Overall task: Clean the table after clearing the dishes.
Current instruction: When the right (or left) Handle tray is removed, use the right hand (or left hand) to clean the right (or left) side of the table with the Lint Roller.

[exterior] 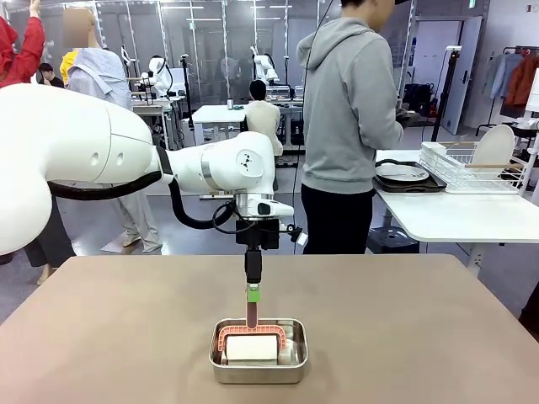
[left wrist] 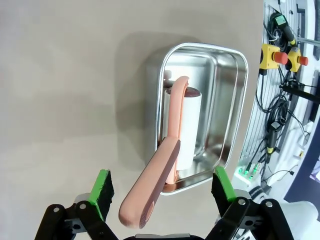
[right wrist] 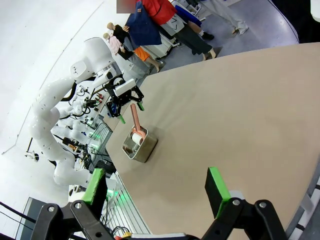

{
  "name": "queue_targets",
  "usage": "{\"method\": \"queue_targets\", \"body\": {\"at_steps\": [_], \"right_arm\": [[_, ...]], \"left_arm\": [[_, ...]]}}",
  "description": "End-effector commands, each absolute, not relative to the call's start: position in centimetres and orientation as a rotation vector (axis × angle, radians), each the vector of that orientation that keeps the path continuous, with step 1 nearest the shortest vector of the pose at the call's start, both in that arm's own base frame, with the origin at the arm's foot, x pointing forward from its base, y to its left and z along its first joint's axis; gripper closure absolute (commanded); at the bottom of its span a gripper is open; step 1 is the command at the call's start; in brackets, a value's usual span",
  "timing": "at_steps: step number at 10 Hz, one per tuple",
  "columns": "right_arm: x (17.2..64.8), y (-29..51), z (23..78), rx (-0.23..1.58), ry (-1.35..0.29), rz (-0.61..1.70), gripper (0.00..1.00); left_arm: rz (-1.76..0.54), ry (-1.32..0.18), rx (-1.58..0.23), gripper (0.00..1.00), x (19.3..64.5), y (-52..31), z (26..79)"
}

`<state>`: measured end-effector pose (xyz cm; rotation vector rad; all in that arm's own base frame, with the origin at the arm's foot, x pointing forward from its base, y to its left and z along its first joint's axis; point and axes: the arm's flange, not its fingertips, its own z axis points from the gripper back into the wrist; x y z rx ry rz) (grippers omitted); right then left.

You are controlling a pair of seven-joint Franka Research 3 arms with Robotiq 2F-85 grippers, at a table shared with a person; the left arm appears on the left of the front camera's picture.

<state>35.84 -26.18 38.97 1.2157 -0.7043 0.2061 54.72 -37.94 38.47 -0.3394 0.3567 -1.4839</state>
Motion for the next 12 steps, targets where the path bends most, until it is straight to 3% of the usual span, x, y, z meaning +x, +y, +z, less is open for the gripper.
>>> {"method": "queue_targets", "body": {"at_steps": [1, 4, 5, 6, 7, 8, 9, 12], "right_arm": [[35.56, -25.78, 39.16, 1.205, -0.717, 0.202, 0.0], [35.56, -25.78, 39.16, 1.205, -0.717, 0.202, 0.0], [35.56, -25.78, 39.16, 1.205, -0.717, 0.202, 0.0], [35.56, -25.78, 39.16, 1.205, -0.717, 0.202, 0.0], [35.56, -25.78, 39.16, 1.205, -0.717, 0.202, 0.0], [35.56, -25.78, 39.16, 1.205, -0.717, 0.202, 0.0], [35.56, -25.78, 39.16, 1.205, -0.717, 0.202, 0.0], [35.56, -25.78, 39.16, 1.205, -0.717, 0.202, 0.0]], "left_arm": [[-1.485, 0.365, -0.37, 0.0, 54.31, -37.89, 38.48], [-1.474, 0.363, -0.37, 0.0, 54.26, -37.76, 38.48], [-1.46, 0.363, -0.374, 0.58, 54.26, -37.64, 38.48], [-1.459, 0.363, -0.377, 0.58, 54.21, -37.61, 38.43], [-1.457, 0.36, -0.387, 1.0, 54.13, -37.65, 38.38], [-1.456, 0.359, -0.395, 0.64, 54.09, -37.67, 38.38], [-1.453, 0.36, -0.396, 1.0, 54.05, -37.59, 38.36], [-1.436, 0.36, -0.404, 1.0, 54.07, -37.41, 38.47]]}}
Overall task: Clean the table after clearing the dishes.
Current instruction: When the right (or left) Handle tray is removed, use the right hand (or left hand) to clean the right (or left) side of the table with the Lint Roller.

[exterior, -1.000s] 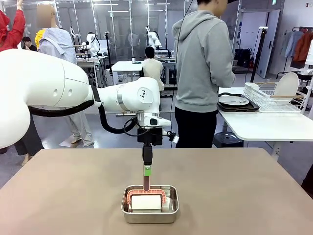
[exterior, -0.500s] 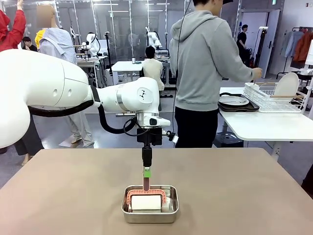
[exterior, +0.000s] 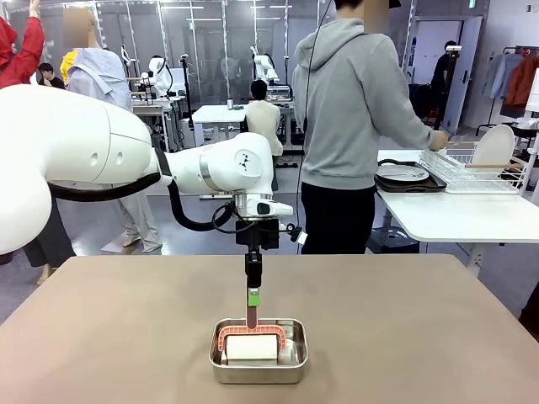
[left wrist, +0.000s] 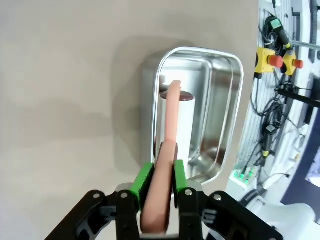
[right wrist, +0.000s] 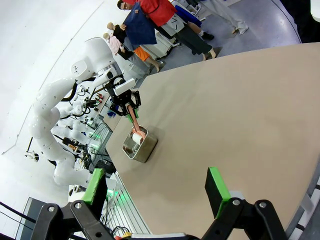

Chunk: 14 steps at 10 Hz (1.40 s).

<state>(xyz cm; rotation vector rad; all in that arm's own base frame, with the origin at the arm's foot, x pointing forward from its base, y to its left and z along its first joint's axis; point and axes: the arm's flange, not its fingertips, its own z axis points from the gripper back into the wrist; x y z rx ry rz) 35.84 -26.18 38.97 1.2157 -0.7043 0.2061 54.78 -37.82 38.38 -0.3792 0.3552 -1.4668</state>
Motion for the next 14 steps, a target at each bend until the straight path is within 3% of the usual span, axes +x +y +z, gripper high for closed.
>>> {"method": "queue_targets", "body": {"at_steps": [1, 3, 6, 9, 11, 13, 14], "right_arm": [[35.6, -25.8, 39.2, 1.205, -0.717, 0.202, 0.0], [35.6, -25.8, 39.2, 1.205, -0.717, 0.202, 0.0], [35.6, -25.8, 39.2, 1.205, -0.717, 0.202, 0.0], [35.6, -25.8, 39.2, 1.205, -0.717, 0.202, 0.0], [35.6, -25.8, 39.2, 1.205, -0.717, 0.202, 0.0], [35.6, -25.8, 39.2, 1.205, -0.717, 0.202, 0.0], [35.6, -25.8, 39.2, 1.205, -0.717, 0.202, 0.0]], "left_arm": [[-1.431, 0.36, -0.4, 1.0, 54.0, -37.4, 38.6], [-1.413, 0.355, -0.408, 1.0, 53.7, -36.8, 39.2], [-1.319, 0.302, -0.458, 1.0, 50.7, -33.5, 44.4], [-1.088, 0.15, -0.54, 1.0, 48.5, -26.5, 48.1], [-0.834, 0.071, -0.725, 1.0, 49.2, -20.2, 47.2], [-0.553, 0.013, -0.78, 1.0, 50.0, -15.9, 43.9], [-0.461, -0.087, -0.83, 1.0, 50.0, -13.7, 42.1]]}}
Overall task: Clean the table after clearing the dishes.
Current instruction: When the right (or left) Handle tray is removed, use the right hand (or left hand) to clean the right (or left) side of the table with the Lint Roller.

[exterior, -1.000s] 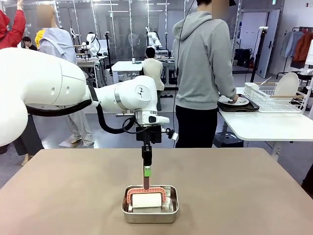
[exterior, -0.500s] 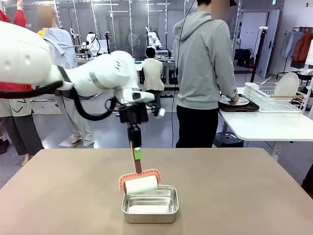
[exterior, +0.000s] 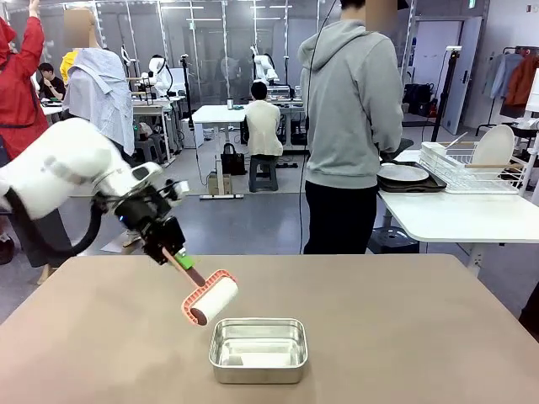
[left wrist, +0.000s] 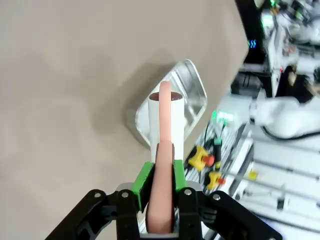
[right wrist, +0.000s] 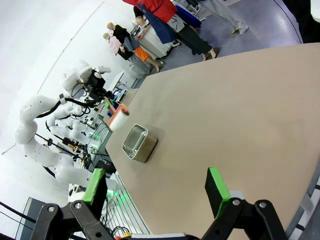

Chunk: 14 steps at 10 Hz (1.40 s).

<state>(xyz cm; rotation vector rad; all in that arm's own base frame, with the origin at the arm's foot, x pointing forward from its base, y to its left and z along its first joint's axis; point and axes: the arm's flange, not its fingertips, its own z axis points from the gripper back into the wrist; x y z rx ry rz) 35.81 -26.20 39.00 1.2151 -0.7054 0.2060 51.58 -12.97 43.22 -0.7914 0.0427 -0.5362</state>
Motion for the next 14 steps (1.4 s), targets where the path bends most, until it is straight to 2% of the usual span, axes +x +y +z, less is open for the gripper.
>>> {"method": "queue_targets", "body": {"at_steps": [1, 2, 4, 5, 10, 11, 14], "right_arm": [[35.6, -25.8, 39.2, 1.205, -0.717, 0.202, 0.0], [35.6, -25.8, 39.2, 1.205, -0.717, 0.202, 0.0], [35.6, -25.8, 39.2, 1.205, -0.717, 0.202, 0.0], [35.6, -25.8, 39.2, 1.205, -0.717, 0.202, 0.0], [35.6, -25.8, 39.2, 1.205, -0.717, 0.202, 0.0], [35.6, -25.8, 39.2, 1.205, -0.717, 0.202, 0.0], [35.6, -25.8, 39.2, 1.205, -0.717, 0.202, 0.0]], "left_arm": [[-0.387, -0.149, -0.844, 1.0, 50.1, -12.2, 40.8], [-0.367, -0.163, -0.899, 1.0, 50.2, -10.9, 39.4], [-0.337, -0.184, -0.894, 1.0, 50.0, -9.5, 38.0], [-0.32, -0.112, -0.88, 1.0, 51.2, -9.5, 38.5], [-0.32, -0.112, -0.88, 1.0, 51.2, -9.5, 38.5], [-0.322, -0.128, -0.883, 0.78, 51.1, -9.5, 37.9], [-0.205, -0.209, -0.842, 0.78, 53.0, -7.8, 35.9]]}}
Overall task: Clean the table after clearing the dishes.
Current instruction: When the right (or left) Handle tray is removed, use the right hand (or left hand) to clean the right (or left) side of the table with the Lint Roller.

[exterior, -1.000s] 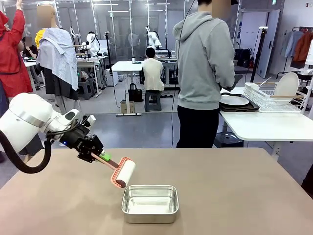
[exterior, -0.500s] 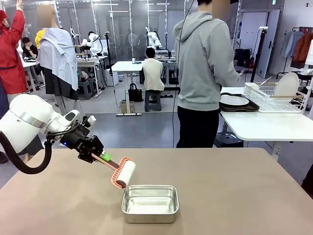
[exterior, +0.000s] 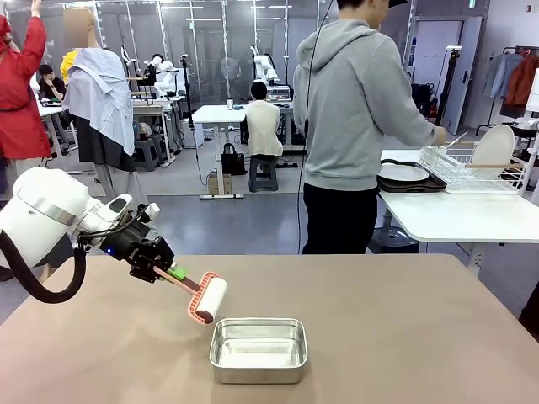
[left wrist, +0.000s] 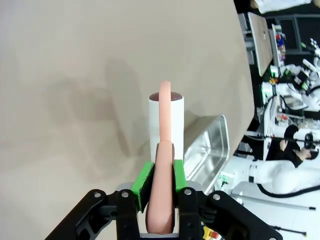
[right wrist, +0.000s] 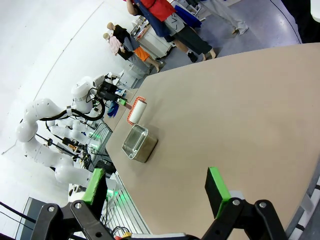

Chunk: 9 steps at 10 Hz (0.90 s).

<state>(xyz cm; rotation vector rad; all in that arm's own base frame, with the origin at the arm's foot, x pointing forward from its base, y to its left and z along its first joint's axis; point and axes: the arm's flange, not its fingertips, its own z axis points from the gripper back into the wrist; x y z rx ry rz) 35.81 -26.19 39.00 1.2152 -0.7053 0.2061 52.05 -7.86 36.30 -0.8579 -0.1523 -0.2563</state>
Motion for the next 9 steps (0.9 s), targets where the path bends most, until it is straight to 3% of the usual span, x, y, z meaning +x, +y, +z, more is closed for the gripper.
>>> {"method": "queue_targets", "body": {"at_steps": [1, 5, 9], "right_arm": [[35.6, -25.8, 39.2, 1.205, -0.717, 0.202, 0.0], [35.6, -25.8, 39.2, 1.205, -0.717, 0.202, 0.0], [35.6, -25.8, 39.2, 1.205, -0.717, 0.202, 0.0]], "left_arm": [[-0.162, -0.203, -0.869, 0.78, 53.4, -7.7, 34.8], [-0.079, -0.194, -0.785, 0.78, 54.1, -5.9, 31.7], [-0.005, -0.168, -0.71, 0.78, 54.2, 0.8, 28.9]]}}
